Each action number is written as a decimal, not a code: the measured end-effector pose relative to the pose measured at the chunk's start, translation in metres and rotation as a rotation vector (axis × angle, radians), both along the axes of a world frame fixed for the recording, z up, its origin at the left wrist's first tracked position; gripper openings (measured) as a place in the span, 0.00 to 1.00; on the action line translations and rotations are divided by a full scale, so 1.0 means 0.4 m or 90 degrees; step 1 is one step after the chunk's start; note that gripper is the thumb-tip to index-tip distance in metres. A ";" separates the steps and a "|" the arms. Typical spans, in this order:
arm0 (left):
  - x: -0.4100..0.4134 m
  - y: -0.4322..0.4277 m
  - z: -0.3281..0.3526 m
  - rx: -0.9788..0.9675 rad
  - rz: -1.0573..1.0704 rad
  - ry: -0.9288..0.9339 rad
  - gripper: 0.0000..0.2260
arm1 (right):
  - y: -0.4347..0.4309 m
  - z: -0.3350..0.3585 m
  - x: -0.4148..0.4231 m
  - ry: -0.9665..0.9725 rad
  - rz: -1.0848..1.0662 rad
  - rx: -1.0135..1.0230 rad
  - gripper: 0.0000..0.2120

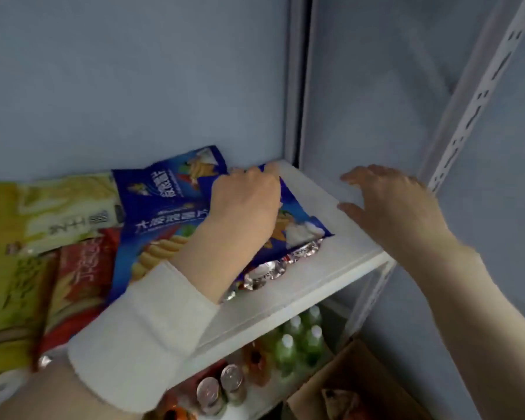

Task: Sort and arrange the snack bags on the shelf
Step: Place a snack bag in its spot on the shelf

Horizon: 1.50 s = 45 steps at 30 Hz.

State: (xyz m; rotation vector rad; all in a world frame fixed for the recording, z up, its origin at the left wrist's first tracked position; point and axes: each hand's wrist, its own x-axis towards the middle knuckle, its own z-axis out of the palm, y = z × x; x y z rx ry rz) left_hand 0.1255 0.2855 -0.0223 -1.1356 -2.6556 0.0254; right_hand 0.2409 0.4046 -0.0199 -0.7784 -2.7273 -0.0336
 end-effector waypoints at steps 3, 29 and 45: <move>-0.071 -0.068 -0.011 0.015 0.082 -0.057 0.20 | -0.017 -0.014 -0.101 0.031 0.054 -0.105 0.22; -0.105 -0.050 -0.071 0.778 -0.030 -0.362 0.20 | 0.046 -0.111 -0.186 0.285 0.083 -0.755 0.31; -0.009 -0.158 0.119 0.877 -0.073 -0.515 0.42 | -0.224 0.016 -0.160 0.453 0.389 -0.315 0.09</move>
